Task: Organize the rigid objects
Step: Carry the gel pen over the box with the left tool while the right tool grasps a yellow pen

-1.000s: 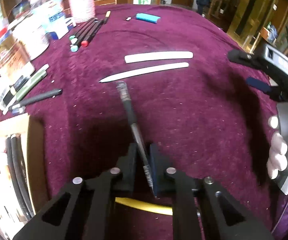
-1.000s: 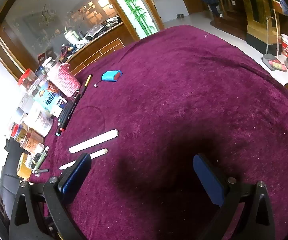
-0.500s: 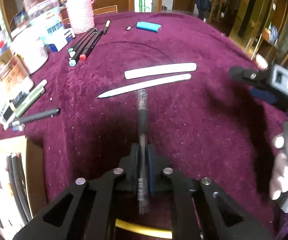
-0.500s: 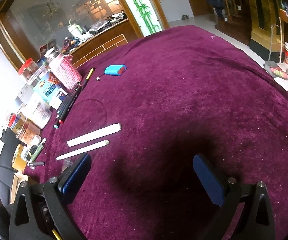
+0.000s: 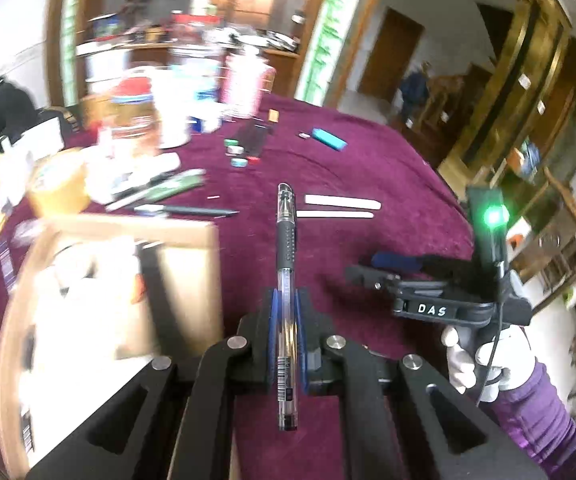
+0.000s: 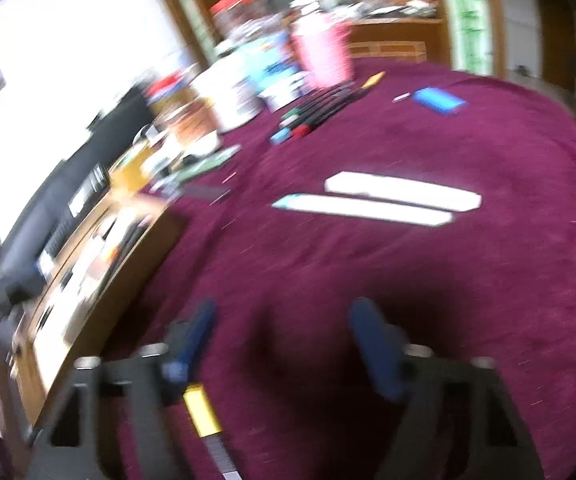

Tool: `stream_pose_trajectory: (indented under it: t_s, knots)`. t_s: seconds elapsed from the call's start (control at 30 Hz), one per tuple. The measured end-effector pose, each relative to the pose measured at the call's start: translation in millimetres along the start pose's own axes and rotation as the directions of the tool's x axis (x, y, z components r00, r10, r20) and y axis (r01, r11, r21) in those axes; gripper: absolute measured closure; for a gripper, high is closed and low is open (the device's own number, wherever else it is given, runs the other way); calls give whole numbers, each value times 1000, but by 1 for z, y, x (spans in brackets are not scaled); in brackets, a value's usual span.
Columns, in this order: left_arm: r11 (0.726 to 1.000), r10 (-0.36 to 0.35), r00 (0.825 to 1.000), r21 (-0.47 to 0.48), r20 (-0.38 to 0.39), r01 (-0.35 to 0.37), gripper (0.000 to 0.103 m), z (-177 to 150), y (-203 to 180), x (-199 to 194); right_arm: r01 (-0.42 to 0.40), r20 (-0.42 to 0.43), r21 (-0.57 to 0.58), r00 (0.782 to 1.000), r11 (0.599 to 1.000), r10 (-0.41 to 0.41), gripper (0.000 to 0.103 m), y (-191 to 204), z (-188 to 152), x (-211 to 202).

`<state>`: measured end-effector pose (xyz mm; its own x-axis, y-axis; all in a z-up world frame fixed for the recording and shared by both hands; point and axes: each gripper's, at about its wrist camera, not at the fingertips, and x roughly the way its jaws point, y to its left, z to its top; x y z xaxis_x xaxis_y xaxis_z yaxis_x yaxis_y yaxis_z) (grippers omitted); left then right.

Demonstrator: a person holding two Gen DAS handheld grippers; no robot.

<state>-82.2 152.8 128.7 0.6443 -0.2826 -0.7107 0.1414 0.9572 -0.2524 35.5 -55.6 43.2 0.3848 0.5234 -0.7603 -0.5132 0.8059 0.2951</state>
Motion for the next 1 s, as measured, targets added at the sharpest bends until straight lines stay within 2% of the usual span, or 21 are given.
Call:
stream_pose_trajectory:
  t_s: [0.07, 0.17, 0.33, 0.4, 0.5, 0.67, 0.8, 1.0]
  knots:
    - [999, 20, 1000, -27, 16, -19, 95, -11, 21, -20, 28, -27, -52, 999, 998, -30, 51, 18, -8, 8]
    - [997, 60, 998, -57, 27, -59, 95, -29, 49, -40, 28, -76, -91, 996, 995, -35, 51, 35, -20, 19]
    - [988, 74, 996, -140, 39, -68, 95, -59, 92, -58, 122, -78, -172, 987, 977, -137, 53, 59, -28, 23]
    - [982, 72, 996, -181, 44, -63, 95, -67, 106, -61, 188, -73, -219, 975, 957, -209, 65, 67, -30, 25]
    - [974, 65, 997, -222, 48, -52, 95, -76, 122, -62, 203, -75, -260, 970, 944, -230, 83, 79, -35, 23]
    - [966, 48, 997, -255, 55, -33, 95, -87, 135, -60, 232, -75, -248, 963, 941, -257, 91, 85, -37, 23]
    - [964, 51, 997, -264, 62, -33, 95, -92, 141, -63, 227, -54, -179, 969, 957, -240, 92, 84, -39, 13]
    - [961, 73, 997, -269, 39, -60, 95, -94, 151, -60, 131, 33, -58, 991, 990, -129, 92, 88, -36, -27]
